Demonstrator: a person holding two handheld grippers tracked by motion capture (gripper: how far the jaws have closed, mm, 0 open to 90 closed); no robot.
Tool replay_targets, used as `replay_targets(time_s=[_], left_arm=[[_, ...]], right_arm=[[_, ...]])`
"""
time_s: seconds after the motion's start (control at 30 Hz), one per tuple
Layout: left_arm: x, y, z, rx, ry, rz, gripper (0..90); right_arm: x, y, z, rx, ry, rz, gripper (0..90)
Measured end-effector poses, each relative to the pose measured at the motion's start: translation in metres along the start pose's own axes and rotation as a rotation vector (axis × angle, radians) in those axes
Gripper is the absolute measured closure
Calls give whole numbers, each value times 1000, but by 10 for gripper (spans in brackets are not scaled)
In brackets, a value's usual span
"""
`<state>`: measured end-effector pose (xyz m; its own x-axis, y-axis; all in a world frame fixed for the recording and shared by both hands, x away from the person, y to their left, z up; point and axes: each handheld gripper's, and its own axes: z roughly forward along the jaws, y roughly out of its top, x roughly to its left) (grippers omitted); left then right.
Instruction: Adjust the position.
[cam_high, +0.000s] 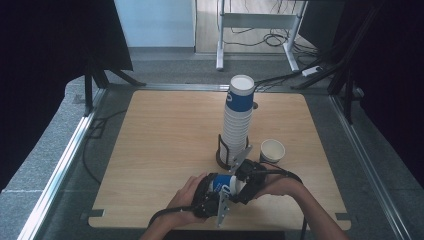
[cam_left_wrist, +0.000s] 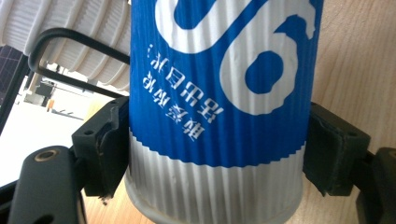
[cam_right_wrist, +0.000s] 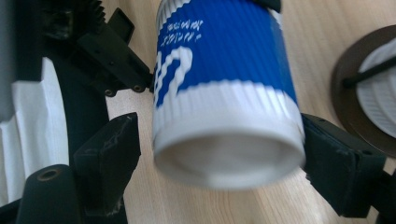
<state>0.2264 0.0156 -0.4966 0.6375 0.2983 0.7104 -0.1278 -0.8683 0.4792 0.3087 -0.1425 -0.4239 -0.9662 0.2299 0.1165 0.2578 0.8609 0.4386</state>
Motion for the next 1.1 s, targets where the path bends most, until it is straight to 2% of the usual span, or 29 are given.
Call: replay_targets(time_s=[0.1, 0.23, 0.4, 0.5, 0.6, 0.63, 0.67, 0.7, 0.83, 0.97, 1.1], left_arm=[[-1, 1, -1, 12, 6, 26, 193], [-2, 1, 0, 19, 14, 36, 192], [-2, 1, 0, 10, 16, 14, 175], [1, 2, 0, 22, 18, 10, 143], [3, 0, -2, 2, 17, -21, 110], [5, 0, -3, -15, 13, -45, 101], [7, -1, -4, -16, 8, -51, 93], [8, -1, -5, -35, 3, -79, 86], [19, -6, -13, -47, -8, -122, 65], [30, -12, -21, -72, -30, -208, 56], [38, -17, -26, -97, -64, -287, 57]], right_arm=[[-1, 5, 8, 28, 10, -5, 183], [-4, 9, 14, 51, 16, -13, 249], [-5, 9, 13, 44, 15, -21, 264], [-5, 6, 12, 29, 10, -29, 268], [-5, 3, 9, -11, -3, -33, 269], [-5, 1, 7, -27, -4, -28, 269], [-5, 0, 5, -53, -8, -32, 270], [-5, -2, 4, -66, -10, -27, 269], [-5, -8, 0, -123, -18, -16, 270], [-4, -16, -5, -197, -15, 2, 270], [-2, -21, -9, -268, -40, 10, 270]])
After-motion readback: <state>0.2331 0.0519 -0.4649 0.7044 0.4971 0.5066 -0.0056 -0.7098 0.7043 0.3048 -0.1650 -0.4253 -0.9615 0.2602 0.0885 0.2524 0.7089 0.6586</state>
